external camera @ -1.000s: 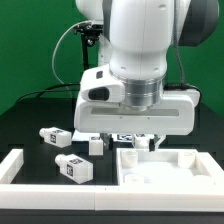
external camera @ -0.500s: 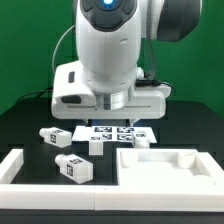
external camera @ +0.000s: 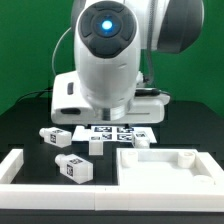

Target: Assemble one leg

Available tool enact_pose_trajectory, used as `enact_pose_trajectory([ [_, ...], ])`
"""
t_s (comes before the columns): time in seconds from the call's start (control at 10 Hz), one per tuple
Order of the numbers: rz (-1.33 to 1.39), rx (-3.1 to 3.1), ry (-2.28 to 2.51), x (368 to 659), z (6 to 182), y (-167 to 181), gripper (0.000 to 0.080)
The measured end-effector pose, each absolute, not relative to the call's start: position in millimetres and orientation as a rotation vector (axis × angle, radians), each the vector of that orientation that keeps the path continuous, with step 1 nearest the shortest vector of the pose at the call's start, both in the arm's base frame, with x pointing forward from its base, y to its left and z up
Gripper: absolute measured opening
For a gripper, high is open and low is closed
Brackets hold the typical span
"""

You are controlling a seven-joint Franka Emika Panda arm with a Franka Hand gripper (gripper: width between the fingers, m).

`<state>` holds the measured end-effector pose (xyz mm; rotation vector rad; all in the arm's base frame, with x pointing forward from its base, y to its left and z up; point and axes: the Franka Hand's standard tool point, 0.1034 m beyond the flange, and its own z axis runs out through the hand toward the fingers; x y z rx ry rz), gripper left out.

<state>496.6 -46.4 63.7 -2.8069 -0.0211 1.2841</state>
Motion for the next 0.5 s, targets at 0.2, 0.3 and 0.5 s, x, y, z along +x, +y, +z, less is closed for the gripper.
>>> enact_pose_trajectory([
  [0.2, 1.308, -2.799, 0.0, 481.3, 50.7, -50.1, 0.0649],
  [0.3, 1.306, -2.799, -0.004, 481.9, 51.1, -49.9, 0.0649],
  [0.5, 1.32, -2.787, -0.012, 477.5, 47.1, -53.5, 0.0649],
])
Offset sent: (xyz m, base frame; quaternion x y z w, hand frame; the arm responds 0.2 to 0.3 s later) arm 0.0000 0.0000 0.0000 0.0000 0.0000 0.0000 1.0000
